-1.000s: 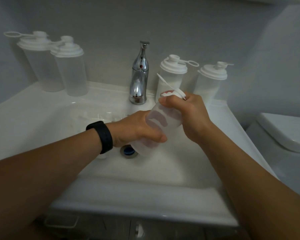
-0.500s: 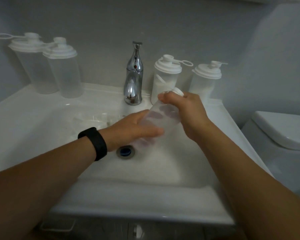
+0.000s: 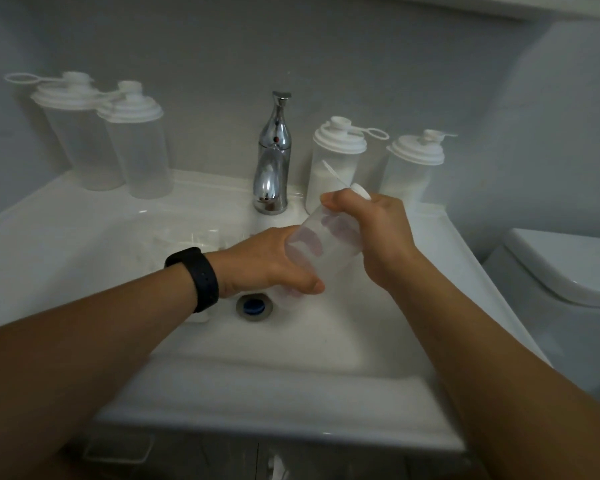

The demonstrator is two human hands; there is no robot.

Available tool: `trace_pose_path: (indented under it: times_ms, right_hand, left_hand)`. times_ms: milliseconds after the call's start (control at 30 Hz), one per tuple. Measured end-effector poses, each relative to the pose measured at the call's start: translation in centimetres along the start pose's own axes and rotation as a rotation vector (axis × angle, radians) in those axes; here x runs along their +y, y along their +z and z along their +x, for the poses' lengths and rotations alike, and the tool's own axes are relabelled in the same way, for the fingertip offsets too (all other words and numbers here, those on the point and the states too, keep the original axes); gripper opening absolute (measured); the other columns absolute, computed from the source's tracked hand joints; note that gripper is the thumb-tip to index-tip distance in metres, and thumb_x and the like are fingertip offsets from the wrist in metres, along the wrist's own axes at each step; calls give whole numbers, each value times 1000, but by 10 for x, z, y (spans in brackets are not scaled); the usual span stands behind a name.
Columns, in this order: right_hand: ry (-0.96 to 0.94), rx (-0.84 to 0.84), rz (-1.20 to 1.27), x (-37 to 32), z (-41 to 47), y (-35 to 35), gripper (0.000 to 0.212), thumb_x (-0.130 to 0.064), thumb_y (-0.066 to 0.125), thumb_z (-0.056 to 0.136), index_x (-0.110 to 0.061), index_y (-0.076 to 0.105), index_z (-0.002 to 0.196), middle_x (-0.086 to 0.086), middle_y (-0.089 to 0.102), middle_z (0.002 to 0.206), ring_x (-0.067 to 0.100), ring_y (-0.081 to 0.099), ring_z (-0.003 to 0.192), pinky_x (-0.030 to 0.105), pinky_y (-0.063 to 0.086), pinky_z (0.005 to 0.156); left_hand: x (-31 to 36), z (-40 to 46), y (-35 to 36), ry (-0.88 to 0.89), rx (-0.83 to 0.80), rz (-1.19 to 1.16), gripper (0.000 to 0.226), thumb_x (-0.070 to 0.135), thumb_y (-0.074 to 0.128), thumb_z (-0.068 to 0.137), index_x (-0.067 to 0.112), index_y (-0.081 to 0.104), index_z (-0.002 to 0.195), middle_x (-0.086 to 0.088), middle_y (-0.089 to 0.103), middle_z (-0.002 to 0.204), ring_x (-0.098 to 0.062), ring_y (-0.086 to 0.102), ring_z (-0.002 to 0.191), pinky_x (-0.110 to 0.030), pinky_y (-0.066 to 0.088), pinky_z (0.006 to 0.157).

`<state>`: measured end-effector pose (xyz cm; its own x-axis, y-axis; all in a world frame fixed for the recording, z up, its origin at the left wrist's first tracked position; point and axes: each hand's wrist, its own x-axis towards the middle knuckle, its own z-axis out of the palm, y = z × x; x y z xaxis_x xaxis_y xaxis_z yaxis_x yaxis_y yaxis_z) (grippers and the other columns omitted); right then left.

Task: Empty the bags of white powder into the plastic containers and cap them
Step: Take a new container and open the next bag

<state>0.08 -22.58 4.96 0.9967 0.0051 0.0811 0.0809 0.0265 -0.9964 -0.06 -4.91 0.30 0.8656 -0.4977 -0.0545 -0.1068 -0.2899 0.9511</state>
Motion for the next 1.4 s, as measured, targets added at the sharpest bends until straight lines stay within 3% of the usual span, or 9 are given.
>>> trace_pose_path:
  times_ms: [100,267,500,733,833,967,1033,1200,1400]
  right_hand:
    - [-20,-46,-19,-1,1,-2,28,-29,78,63,-6,71,79,12,63,75,24,62,69,29,48,60]
    - [-34,-132,39,-3,0,-3,24,-25,74,65,-6,74,81,14,65,80,25,64,75,28,49,61]
    - [-113,-364,321,-6,0,-6,51,-31,70,63,1,65,103,23,60,103,36,59,92,33,50,63]
    - [-168,-456,422,-1,5,-5,56,-29,78,60,0,64,106,20,63,106,35,57,101,46,46,90]
    - [-130,-438,411,-1,7,-7,49,-28,69,65,-1,64,105,20,62,105,37,56,96,47,41,81]
    - [-68,-133,183,-5,14,-15,39,-27,75,58,-5,72,89,16,67,92,30,63,86,39,49,74]
    - [-6,31,63,0,15,-12,31,-26,79,61,-6,74,85,10,68,83,23,67,79,33,55,69]
    - [27,109,-97,10,9,-3,26,-31,82,62,-11,72,76,5,68,70,22,67,68,41,54,67]
    - [-57,-119,40,0,7,-10,29,-24,78,60,-7,75,84,15,68,87,27,65,80,40,49,75]
  left_hand:
    - [-3,-1,-2,-20,-103,-145,62,25,83,64,15,57,119,-22,71,102,-28,70,87,-39,59,79]
    - [-3,-6,-4,-88,-331,-435,62,23,77,65,10,53,121,-16,69,95,-32,69,75,-35,57,64]
    - [-9,4,-4,-79,-956,-888,72,32,77,82,4,40,137,-18,67,110,-33,72,92,-45,57,86]
    - [-7,2,-2,-49,-1078,-1001,75,37,79,82,1,39,134,-21,69,105,-35,74,91,-45,61,84]
    - [-9,-1,0,-89,-943,-996,84,47,81,79,0,46,140,-22,68,107,-36,73,89,-46,60,83]
    - [-3,-2,-2,-1,-89,-518,76,51,91,64,17,66,128,-20,71,117,-34,71,98,-43,59,86]
    - [-2,-2,2,51,162,-134,71,39,94,67,27,60,128,-8,73,118,-20,72,100,-30,59,84]
    - [-4,4,18,37,309,386,72,52,93,64,41,50,120,15,69,103,3,67,83,-21,53,75]
    - [4,-3,8,26,-32,-116,55,23,85,68,20,58,116,-10,74,98,-19,73,83,-31,57,74]
